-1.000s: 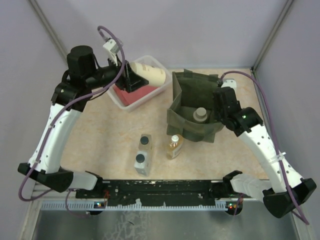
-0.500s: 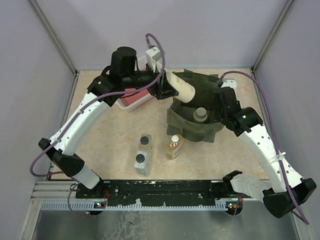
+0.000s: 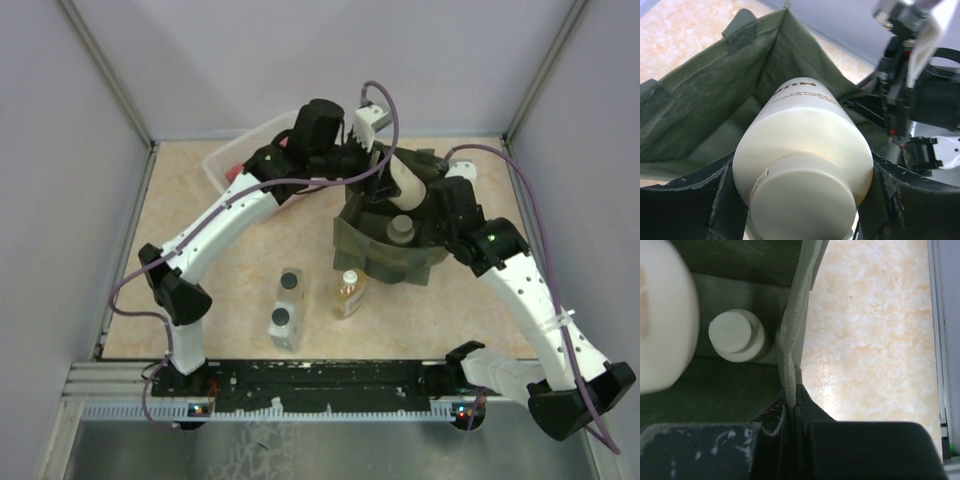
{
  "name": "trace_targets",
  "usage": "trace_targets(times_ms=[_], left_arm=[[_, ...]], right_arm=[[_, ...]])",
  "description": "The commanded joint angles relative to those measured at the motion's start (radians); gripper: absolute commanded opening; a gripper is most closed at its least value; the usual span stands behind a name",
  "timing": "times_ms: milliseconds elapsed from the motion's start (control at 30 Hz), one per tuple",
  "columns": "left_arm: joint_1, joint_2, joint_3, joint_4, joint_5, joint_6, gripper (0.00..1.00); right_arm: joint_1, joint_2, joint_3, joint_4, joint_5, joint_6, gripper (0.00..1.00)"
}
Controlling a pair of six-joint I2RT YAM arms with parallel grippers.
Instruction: Place the personal care products into the canvas bag
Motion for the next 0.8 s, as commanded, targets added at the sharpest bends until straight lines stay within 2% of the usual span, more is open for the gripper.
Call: trace_targets(times_ms=[0,233,767], left_arm=[[-0.015,0.043,0.113,0.113,-0.055,0.022,0.00],[-0.029,0.188,0.239,0.063,-0.142,0.048,0.00],[-0.098,0.333,0.254,-0.036,-0.393,0.156,0.00]], right_arm=[[-0.002,-0.030,-0.011,0.004,-0.013,0.025,0.00],[-0.002,-0.054,-0.043,0.011,-0.008,0.036,0.00],[-0.002,-0.107,-0.077,0.047,-0.002,0.052,0.00]])
